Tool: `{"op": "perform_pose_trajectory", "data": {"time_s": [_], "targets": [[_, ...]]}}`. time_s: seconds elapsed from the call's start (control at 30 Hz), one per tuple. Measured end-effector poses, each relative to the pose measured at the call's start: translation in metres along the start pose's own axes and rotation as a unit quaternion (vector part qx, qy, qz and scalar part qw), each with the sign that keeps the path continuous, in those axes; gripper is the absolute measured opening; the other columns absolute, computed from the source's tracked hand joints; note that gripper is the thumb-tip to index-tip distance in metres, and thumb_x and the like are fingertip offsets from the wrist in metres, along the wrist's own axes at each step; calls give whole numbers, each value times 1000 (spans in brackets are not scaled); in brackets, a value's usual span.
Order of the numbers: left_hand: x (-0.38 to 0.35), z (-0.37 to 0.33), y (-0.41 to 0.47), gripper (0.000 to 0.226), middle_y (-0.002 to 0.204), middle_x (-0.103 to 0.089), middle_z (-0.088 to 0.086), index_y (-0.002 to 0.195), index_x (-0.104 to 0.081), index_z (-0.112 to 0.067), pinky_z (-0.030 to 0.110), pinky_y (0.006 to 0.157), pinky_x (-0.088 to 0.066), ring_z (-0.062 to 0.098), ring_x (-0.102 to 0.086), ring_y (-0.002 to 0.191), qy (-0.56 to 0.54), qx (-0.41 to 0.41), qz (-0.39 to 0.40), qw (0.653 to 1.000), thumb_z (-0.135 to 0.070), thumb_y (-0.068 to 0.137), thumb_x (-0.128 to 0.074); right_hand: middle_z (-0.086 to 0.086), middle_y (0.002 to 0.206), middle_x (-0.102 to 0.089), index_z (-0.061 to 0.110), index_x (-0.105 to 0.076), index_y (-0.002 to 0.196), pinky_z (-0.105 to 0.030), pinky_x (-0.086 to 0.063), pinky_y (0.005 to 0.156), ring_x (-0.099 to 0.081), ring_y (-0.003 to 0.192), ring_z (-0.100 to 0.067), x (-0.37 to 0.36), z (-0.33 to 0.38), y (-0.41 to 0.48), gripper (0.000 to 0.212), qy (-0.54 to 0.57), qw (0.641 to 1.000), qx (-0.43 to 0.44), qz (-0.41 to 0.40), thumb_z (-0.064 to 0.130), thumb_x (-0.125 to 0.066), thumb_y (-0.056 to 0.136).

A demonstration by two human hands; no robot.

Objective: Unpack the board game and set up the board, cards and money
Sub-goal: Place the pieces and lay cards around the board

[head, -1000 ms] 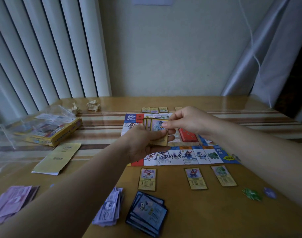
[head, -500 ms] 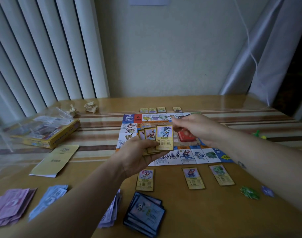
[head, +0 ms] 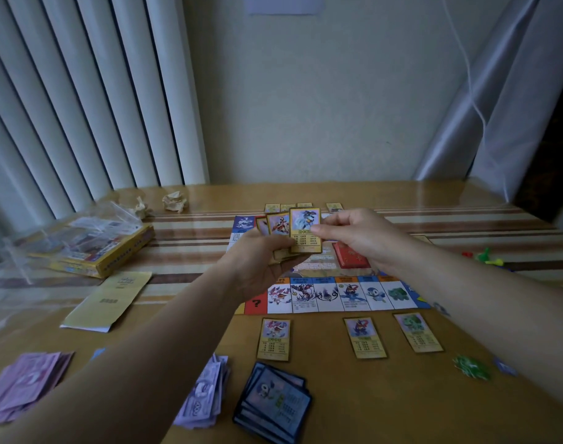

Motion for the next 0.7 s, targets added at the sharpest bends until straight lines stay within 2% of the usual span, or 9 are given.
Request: {"op": "perform_pose_trajectory", "data": {"time_s": [0.07, 0.13, 0.27, 0.33, 0.4, 0.47, 0.53, 0.6, 0.7], "targets": [[-6, -4, 3, 13, 93, -64, 24, 101, -55, 10, 32, 71, -59, 29, -66, 84, 1, -6, 0, 1000, 6, 93, -45, 6, 83, -68, 19, -67, 82, -27, -45, 74, -61, 78, -9, 6, 9, 1, 12, 2, 1000, 18, -9, 30, -70, 83], [-11, -7, 7, 13, 94, -67, 22, 101, -55, 8, 34, 72, -60, 27, -69, 84, -24, -13, 2, 1000, 4, 94, -45, 4, 78, -67, 18, -66, 80, -29, -46, 73, -59, 71, -10, 22, 13, 3, 8, 22, 998, 29, -41, 24, -69, 85], [-15, -3, 17, 24, 106, -71, 13, 114, -54, 1, 35, 81, -57, 20, -69, 97, 3, -26, 3, 1000, 6, 95, -40, -1, 82, -67, 20, -63, 80, -31, -50, 72, -60, 71, -13, 64, 3, 10, 11, 64, 991, 26, -113, 14, -63, 89], [-12, 3, 21, 23, 104, -71, 12, 111, -56, 1, 35, 81, -55, 20, -68, 94, 20, -21, -23, 999, 6, 95, -40, 1, 79, -66, 20, -60, 78, -21, -47, 59, -59, 66, -9, 84, -9, 13, 15, 64, 987, 17, -145, 10, -60, 90], [-9, 11, 26, 21, 98, -72, 12, 104, -57, -1, 35, 76, -55, 19, -69, 89, 20, -7, -48, 999, 5, 96, -39, -1, 77, -65, 19, -58, 79, -21, -48, 53, -60, 63, -9, 101, -27, 14, 19, 98, 981, -7, -166, 6, -55, 92], [-10, 20, 31, 20, 93, -73, 11, 100, -58, -2, 36, 74, -55, 19, -69, 85, 30, 10, -58, 998, 5, 96, -40, -8, 81, -64, 16, -56, 84, -29, -52, 59, -62, 64, -15, 112, -48, 12, 19, 146, 973, -40, -175, 2, -48, 94], [-13, 29, 34, 20, 92, -71, 11, 97, -58, -4, 37, 78, -54, 20, -68, 85, 63, 18, -61, 996, 3, 97, -40, -14, 88, -63, 9, -52, 100, -28, -54, 58, -64, 65, -19, 116, -65, 7, 13, 162, 970, -72, -167, 1, -43, 97], [-16, 38, 35, 19, 90, -69, 10, 96, -57, -5, 38, 80, -53, 21, -66, 84, 114, 18, -62, 991, 1, 98, -39, -18, 97, -61, 9, -47, 112, -27, -57, 57, -66, 70, -23, 117, -81, 1, 17, 154, 971, -102, -154, 2, -40, 99], [-14, 49, 38, 17, 86, -68, 7, 96, -54, -11, 39, 83, -53, 20, -66, 83, 151, 14, -75, 986, -1, 99, -40, -19, 100, -59, 10, -45, 115, -26, -57, 55, -66, 69, -23, 118, -98, -5, 18, 136, 972, -128, -144, 3, -38, 100]]}}
Point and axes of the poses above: each hand's wrist, its own y-axis towards the middle knuckle, its own x-axis out of the back of the hand, z = x × y, the point moved 9 cm from there along y, towards the middle knuckle
